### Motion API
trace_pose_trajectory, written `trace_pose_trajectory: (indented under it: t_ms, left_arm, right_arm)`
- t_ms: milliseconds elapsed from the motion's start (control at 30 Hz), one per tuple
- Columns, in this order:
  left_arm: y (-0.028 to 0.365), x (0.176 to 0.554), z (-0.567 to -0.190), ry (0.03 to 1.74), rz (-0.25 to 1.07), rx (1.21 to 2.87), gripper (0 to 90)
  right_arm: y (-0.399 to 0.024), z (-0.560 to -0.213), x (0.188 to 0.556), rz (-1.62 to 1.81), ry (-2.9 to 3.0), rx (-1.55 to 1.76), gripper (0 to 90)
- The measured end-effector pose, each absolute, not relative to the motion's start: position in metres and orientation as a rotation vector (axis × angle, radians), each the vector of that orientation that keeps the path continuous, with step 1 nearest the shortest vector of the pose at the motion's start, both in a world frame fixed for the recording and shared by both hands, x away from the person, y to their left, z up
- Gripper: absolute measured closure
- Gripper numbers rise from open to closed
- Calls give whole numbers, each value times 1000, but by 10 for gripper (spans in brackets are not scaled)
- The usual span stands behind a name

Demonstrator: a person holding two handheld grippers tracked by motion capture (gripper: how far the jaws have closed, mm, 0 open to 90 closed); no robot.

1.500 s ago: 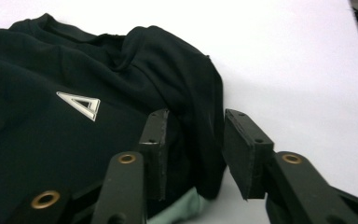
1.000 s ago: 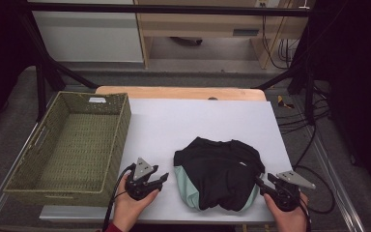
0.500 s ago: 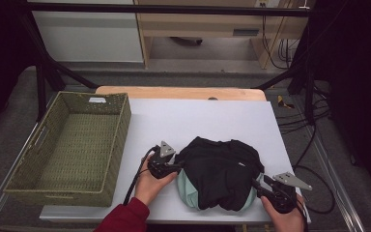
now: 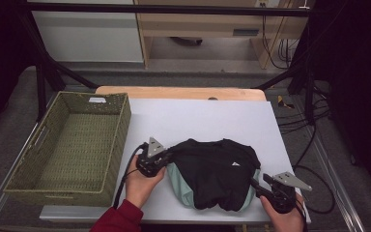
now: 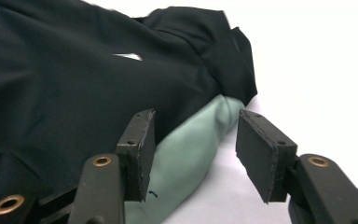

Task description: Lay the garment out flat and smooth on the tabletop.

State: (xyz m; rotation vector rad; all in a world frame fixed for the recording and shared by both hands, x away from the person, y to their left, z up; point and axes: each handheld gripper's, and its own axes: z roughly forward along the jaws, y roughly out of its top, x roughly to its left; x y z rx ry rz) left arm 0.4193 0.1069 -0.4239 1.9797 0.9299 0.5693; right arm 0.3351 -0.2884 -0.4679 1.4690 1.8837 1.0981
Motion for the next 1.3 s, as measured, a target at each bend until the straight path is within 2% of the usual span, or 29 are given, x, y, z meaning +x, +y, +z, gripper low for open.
trace_pose_trajectory:
  t_ms: [133, 300, 400, 567, 733, 833, 933, 1000, 1233, 1300]
  left_arm:
    - [127, 407, -409, 978, 589, 1914, 837]
    - [135, 395, -429, 1002, 598, 2007, 837]
    - [137, 391, -445, 1022, 560, 2025, 834]
    - [132, 389, -458, 1003, 525, 2079, 827]
    - [130, 388, -470, 1013, 500, 2101, 819]
    - [128, 387, -475, 1016, 505, 2101, 811]
    - [128, 388, -475, 1015, 507, 2098, 796]
    - [129, 388, -476, 1016, 512, 2092, 775]
    - [128, 385, -466, 1023, 570, 2035, 590]
    - [128, 384, -461, 1017, 584, 2012, 564]
  right_arm:
    - [-284, -467, 335, 1091, 1897, 1452, 466]
    - [-283, -468, 336, 1077, 1905, 1454, 466]
    - [-284, -468, 339, 1077, 1888, 1464, 466]
    - [-281, -465, 361, 1072, 1875, 1444, 466]
    - [-280, -465, 400, 1099, 1867, 1468, 456]
    - [-277, -471, 418, 1134, 1893, 1504, 514]
    - [-272, -476, 423, 1112, 1955, 1485, 756]
    - [-270, -475, 420, 1098, 1977, 1453, 858]
    - [-280, -447, 385, 1043, 1842, 1402, 877]
    - [-288, -443, 375, 1042, 1798, 1426, 877]
